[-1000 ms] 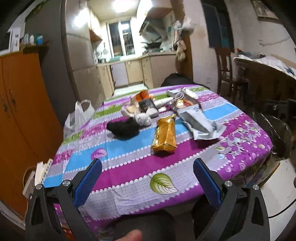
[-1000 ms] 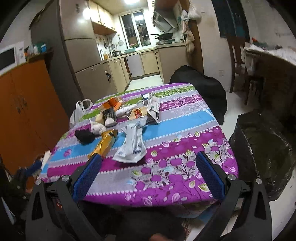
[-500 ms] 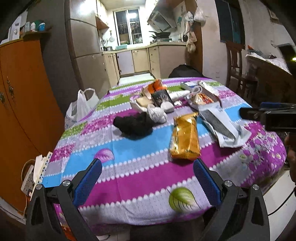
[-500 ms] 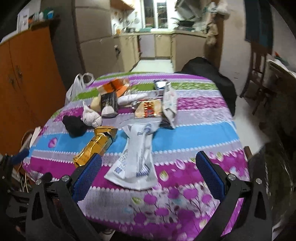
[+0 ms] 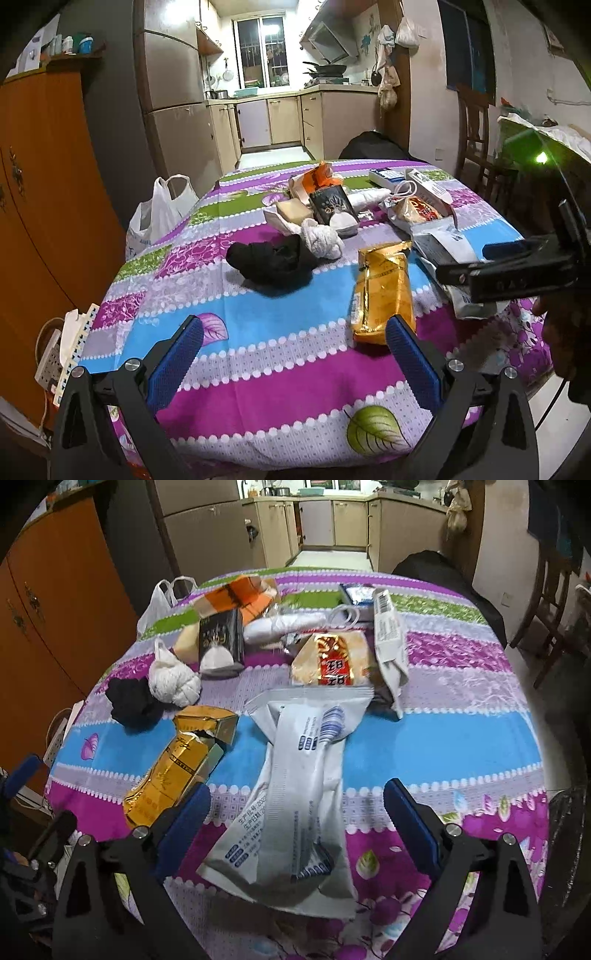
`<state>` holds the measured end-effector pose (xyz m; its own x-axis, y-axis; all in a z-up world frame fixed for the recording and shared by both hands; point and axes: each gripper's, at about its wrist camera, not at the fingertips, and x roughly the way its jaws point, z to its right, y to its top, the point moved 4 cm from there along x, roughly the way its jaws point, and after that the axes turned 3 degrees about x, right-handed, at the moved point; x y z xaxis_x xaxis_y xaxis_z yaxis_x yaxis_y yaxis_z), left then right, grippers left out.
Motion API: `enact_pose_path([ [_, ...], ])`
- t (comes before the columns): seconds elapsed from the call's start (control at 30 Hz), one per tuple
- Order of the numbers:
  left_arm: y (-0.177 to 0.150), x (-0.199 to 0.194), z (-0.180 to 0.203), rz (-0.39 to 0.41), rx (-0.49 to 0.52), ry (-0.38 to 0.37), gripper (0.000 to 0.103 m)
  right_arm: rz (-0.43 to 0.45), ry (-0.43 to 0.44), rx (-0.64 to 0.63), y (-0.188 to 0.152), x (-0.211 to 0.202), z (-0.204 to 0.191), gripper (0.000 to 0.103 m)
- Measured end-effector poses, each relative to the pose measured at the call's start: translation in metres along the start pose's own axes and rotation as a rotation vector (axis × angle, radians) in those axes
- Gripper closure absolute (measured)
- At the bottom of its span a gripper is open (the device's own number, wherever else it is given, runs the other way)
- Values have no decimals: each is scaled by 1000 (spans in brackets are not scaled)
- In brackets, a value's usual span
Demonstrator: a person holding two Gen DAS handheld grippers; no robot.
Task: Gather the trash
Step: 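Grasp the white medicine packet with the right gripper while the left gripper grasps the gold cigarette pack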
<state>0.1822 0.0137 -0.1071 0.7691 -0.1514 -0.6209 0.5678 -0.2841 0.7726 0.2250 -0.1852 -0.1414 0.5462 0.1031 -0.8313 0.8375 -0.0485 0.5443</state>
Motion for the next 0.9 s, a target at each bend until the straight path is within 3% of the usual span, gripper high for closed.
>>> enact_pose_path([
  [0.1, 2, 1, 2, 6, 14, 5, 5, -19, -1, 1, -1, 10, -1, 12],
  [0.27, 1, 5, 4, -3, 24, 15, 5, -17, -38, -27, -2, 18, -3, 29],
  [0.33, 1, 7, 3, -9, 22, 7, 5, -1, -62, -29, -3, 17, -3, 47],
  [0.53, 9, 12, 7, 9, 34, -15, 5, 48, -8, 38, -2, 8, 9, 73],
  [0.7, 18, 11, 19, -9, 16, -168, 5, 140, -4, 105, -4, -22, 26, 77],
  [0.9, 33, 33, 46, -42, 60, -228, 5, 205, 26, 204, -22, -64, 52, 77],
])
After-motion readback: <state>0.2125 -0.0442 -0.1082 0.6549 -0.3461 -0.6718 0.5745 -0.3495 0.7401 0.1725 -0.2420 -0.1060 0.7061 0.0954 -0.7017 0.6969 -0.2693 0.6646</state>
